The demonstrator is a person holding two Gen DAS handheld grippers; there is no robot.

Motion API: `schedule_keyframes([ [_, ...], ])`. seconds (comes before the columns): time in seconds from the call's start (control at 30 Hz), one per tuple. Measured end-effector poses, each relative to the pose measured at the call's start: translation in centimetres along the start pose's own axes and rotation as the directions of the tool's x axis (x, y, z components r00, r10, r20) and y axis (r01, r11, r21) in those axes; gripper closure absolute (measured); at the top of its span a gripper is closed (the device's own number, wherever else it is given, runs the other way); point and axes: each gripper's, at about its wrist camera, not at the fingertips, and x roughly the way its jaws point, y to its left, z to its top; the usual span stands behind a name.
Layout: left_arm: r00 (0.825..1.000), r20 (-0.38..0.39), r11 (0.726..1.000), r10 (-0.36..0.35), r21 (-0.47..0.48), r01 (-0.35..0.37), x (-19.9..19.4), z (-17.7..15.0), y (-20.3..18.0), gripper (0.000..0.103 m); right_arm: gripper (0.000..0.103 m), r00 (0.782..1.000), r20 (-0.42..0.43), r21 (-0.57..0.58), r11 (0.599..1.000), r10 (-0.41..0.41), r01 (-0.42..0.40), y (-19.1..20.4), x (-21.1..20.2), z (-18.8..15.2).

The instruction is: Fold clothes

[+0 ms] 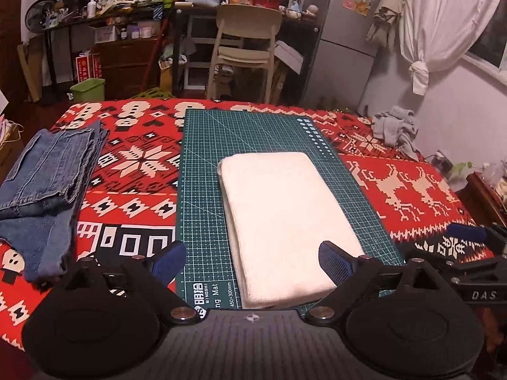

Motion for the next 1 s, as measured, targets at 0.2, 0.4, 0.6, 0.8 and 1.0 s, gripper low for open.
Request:
schedule_keyframes([
  [0.2, 0.999, 0.032, 0.997, -0.043, -0.059, 0.044, 1.6, 0.2, 0.3, 0.009, 0.001, 0.999, -0.029, 0.006, 0.999, -0.044, 0.044, -1.5, 1.7, 0.7],
  [0.4, 0.992, 0.084, 0.996, 0.09, -0.029, -0.087, 3.3, 0.4, -0.3, 0.01, 0.001, 0.999, -0.003, 0.058, 0.998, -0.035, 0.035, -1.6, 3.1, 1.2],
  [0.6, 0.994, 0.058, 0.987, -0.097, -0.121, 0.103, 5.1, 1.2, 1.4, 0.009, 0.001, 0.994, 0.044, 0.004, 0.995, 0.096, -0.096, -1.3, 4.5, 2.1],
  [0.8, 0.983, 0.07, 0.948, -0.169, -0.261, 0.181, 6.8, 2.6, 3.1, 0.011, 0.001, 0.995, 0.035, -0.054, 0.994, 0.094, -0.092, -0.2, 6.2, 3.7],
  [1.0, 0.992, 0.035, 0.933, -0.122, -0.336, 0.126, 9.5, 3.8, 5.1, 0.046, 0.01, 0.989, 0.038, -0.051, 0.989, 0.14, -0.138, 0.9, 8.2, 6.1],
])
